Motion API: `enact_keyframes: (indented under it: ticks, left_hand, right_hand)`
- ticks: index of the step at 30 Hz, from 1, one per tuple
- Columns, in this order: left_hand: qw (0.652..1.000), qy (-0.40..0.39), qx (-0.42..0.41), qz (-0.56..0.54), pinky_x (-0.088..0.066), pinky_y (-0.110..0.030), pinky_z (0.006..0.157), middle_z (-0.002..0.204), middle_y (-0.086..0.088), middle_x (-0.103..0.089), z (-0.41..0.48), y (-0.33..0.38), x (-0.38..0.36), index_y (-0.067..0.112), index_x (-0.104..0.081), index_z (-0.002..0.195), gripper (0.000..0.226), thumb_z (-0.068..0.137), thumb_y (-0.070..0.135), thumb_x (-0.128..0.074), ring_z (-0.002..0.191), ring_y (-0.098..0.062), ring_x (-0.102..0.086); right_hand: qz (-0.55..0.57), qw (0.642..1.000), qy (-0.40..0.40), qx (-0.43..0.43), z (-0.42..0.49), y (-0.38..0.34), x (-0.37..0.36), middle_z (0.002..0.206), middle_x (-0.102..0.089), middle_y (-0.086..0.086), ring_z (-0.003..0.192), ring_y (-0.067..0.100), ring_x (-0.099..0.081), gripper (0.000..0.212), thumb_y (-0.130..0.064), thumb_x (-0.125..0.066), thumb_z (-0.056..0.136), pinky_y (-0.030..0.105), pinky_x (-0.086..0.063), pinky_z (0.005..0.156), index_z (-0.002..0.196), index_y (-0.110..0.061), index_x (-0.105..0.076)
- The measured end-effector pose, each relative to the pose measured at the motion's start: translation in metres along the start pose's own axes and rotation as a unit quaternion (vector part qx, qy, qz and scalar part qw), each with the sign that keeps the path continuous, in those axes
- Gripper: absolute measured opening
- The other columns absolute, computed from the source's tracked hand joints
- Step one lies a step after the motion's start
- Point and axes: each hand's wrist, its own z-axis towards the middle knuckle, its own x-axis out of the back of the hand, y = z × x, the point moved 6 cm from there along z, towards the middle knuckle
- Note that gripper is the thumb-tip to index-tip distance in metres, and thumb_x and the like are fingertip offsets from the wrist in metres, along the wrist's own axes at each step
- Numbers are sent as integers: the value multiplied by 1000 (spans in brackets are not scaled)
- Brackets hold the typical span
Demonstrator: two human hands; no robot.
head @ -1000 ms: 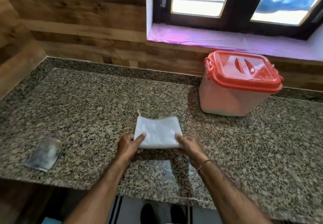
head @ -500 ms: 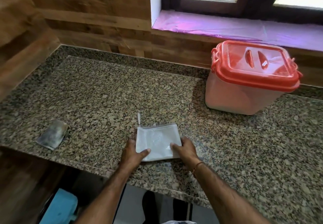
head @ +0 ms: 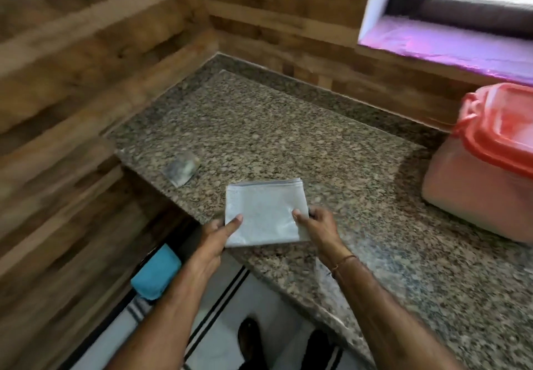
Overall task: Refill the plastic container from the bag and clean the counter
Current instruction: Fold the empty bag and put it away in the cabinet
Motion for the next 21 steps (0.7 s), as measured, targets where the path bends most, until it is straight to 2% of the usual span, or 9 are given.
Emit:
enact_keyframes:
  ticks: [4, 7, 10, 12, 14, 15, 17, 19, 21]
  left_hand:
    - [996, 72, -16, -49, -61, -36, 80, 104, -13, -79, -10, -12, 88, 4, -73, 116, 36, 86, 21, -80, 97, -31, -75]
    - [988, 133, -9, -75, -58, -30, 72, 106, -10, -78, -17, -36, 161, 8, -74, 115, 34, 86, 26, -81, 98, -29, -74]
    - [975, 195, 10, -103, -60, -28, 65, 104, -12, -77, -27, -69, 229, 9, -74, 104, 17, 90, 19, -76, 88, -27, -72]
    - [965, 233, 29, -120, -61, -39, 78, 107, -16, -76, -29, -95, 274, 6, -74, 103, 18, 90, 18, -77, 94, -34, -72]
    - [951, 274, 53, -134, -58, -35, 75, 102, -16, -75, -28, -121, 316, 2, -74, 101, 23, 87, 19, -80, 90, -30, -70]
    - [944, 295, 65, -134, -55, -30, 70, 95, -14, -74, -27, -133, 335, 3, -73, 96, 24, 84, 22, -83, 85, -27, -68]
    - [930, 335, 81, -126, -49, -28, 69, 85, -12, -70, -22, -153, 372, 4, -72, 86, 32, 77, 32, -86, 79, -25, -66]
    - [920, 360, 102, -113, -47, -30, 70, 81, -11, -70, -14, -172, 403, 3, -72, 87, 37, 78, 37, -84, 75, -27, -65]
    - [909, 386, 124, -101, -46, -31, 71, 81, -11, -69, -3, -189, 425, 4, -72, 88, 33, 85, 35, -80, 75, -29, -65]
  right_hand:
    - [-66, 996, -47, -21, -4, 1, -81, 94, -76, 14, 81, 31, -75, 21, -20, -76, 90, 51, -62, 74, 97, 0, -70]
    - [-136, 987, -78, -29, -6, 14, -145, 99, -74, 13, 88, 29, -74, 30, -28, -79, 85, 52, -63, 77, 102, -7, -66]
    - [-210, 971, -115, -13, -12, 33, -214, 81, -71, 5, 75, 21, -70, 10, -22, -73, 90, 38, -63, 68, 90, -14, -66]
    - [-260, 955, -146, -2, -19, 47, -260, 70, -68, 0, 66, 19, -66, 6, -15, -69, 93, 20, -53, 51, 88, -13, -70]
    - [-301, 939, -168, -4, -23, 65, -303, 73, -69, 2, 68, 19, -66, 7, -12, -67, 93, 13, -49, 50, 88, -9, -71]
    - [-319, 931, -175, -8, -25, 75, -323, 77, -70, 4, 69, 19, -66, 10, -15, -68, 93, 15, -52, 55, 91, -6, -72]
    - [-347, 920, -182, -12, -18, 103, -361, 87, -73, 7, 81, 22, -70, 24, -31, -72, 87, 34, -61, 78, 96, -9, -72]
    - [-382, 903, -197, -21, -11, 127, -397, 102, -74, 11, 100, 29, -71, 21, -34, -74, 86, 47, -55, 96, 94, -15, -69]
    - [-431, 872, -231, -35, -2, 152, -429, 110, -70, 10, 109, 28, -67, 18, -26, -70, 94, 43, -52, 101, 106, -13, -68]
